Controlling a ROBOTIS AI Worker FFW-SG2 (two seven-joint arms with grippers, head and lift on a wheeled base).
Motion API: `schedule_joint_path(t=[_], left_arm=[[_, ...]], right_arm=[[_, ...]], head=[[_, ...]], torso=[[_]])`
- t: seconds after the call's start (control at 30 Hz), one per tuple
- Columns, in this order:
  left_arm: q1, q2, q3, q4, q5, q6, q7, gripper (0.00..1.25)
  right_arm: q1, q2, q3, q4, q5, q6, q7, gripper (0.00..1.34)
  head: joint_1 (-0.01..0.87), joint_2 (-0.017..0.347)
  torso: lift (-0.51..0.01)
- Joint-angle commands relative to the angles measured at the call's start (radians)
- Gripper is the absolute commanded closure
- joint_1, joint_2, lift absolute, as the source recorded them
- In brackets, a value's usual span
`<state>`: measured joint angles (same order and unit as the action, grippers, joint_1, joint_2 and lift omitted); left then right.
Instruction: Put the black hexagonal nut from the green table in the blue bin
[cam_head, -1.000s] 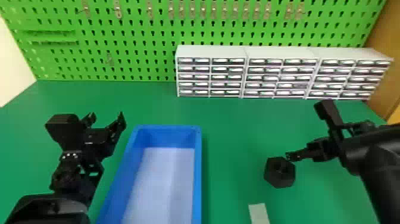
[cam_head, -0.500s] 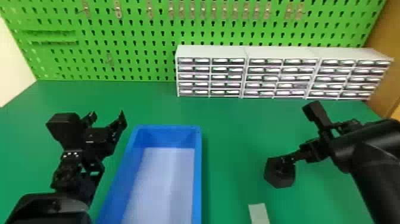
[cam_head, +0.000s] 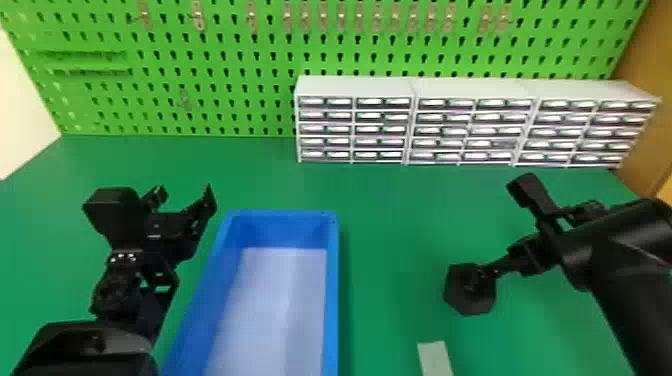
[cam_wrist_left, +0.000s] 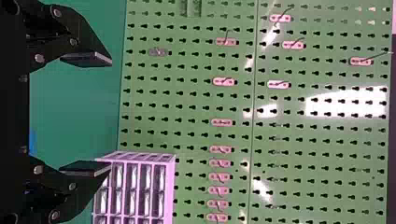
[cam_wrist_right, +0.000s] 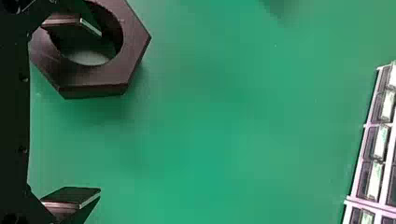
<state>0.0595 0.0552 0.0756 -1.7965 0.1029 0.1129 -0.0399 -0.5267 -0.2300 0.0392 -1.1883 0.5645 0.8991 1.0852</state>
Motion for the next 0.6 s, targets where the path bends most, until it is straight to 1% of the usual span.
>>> schedule_joint_path(t=[0.0,0.17,0.33,0.57], left_arm=[[-0.004,0.000,-0.004,0.005,0.001,-0.004,0.000,0.46],[-0.007,0.000,-0.005,0.009,0.004,-0.009,0.000,0.46],[-0.007,0.000,-0.005,0.011,0.004,-0.013,0.000,0.46],[-0.010,0.000,-0.008,0.016,0.004,-0.015,0.000,0.46]], right_arm=[[-0.012,-0.005,0.007,0.018,-0.001,-0.006,-0.007,0.12],[-0.022,-0.006,0.021,0.041,-0.005,-0.014,-0.016,0.12],[-0.030,0.000,0.027,0.061,-0.005,-0.017,-0.022,0.12],[-0.049,0.014,0.039,0.107,-0.017,-0.039,-0.050,0.12]], head=[[0.657,0.057],[0.657,0.057],[0.657,0.057],[0.657,0.057]], torso=[[-0.095],[-0.095],[-0.095],[-0.095]])
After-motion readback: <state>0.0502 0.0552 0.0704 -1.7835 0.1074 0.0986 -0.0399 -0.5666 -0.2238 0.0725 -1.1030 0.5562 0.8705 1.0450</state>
